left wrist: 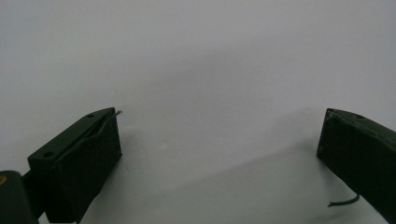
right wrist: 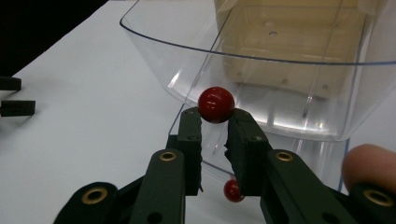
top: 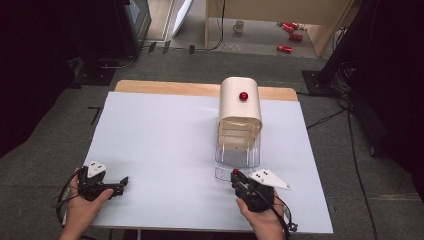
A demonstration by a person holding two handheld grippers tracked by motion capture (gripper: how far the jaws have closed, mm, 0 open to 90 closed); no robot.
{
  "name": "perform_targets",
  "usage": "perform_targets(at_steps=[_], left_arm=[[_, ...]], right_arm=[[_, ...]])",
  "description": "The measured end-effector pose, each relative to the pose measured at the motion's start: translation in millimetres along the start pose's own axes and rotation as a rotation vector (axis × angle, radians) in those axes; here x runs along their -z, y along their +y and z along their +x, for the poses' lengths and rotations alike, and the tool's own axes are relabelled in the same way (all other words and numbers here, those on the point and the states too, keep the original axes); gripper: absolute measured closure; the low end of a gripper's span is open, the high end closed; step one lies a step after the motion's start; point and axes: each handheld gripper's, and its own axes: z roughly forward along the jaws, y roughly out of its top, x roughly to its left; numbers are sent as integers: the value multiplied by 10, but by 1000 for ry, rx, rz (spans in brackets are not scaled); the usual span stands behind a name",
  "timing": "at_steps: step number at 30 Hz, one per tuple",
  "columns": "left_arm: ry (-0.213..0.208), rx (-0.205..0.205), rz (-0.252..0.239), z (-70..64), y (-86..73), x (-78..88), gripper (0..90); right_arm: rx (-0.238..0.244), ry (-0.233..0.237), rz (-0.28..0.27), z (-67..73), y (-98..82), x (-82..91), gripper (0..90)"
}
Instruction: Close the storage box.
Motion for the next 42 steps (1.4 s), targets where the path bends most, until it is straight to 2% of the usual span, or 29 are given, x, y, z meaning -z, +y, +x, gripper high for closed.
perform_targets(at_steps=[9, 13, 27, 42], left_arm=[[0, 1, 1, -1, -1, 0, 0], [0, 1, 0, -1, -1, 0, 0], [0, 2, 0, -2, -2, 2, 0], [0, 2, 0, -1, -3, 1, 0]], right_arm=[[-19, -4, -16, -137, 223, -30, 766], [-14, -15, -15, -187, 311, -106, 765], [-14, -33, -23, -272, 489, -354, 765], [-19, -42, -33, -358, 603, -518, 762]])
